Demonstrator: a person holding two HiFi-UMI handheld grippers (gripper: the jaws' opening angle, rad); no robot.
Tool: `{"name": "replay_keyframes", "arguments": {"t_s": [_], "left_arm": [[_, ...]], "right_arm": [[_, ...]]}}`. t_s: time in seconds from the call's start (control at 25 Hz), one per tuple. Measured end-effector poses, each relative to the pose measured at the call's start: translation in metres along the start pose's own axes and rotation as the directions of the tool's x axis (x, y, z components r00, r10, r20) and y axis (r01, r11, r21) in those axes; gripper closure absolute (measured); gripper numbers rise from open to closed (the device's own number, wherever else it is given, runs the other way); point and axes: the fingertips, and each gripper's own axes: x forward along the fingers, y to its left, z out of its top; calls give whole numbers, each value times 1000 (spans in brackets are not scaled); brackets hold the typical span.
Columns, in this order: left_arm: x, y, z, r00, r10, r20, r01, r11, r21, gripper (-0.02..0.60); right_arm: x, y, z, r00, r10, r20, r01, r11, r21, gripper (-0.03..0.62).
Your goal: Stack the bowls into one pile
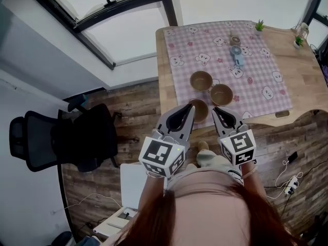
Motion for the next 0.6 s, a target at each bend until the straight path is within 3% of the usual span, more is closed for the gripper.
{"name": "replay_keyframes", "arguments": {"t_s": [0.6], "left_arm": [[27,16,-10,999,30,-33,-31,999,-19,569]], "right_arm": [[48,-11,-34,990,67,-123,-71,997,-25,551]]}}
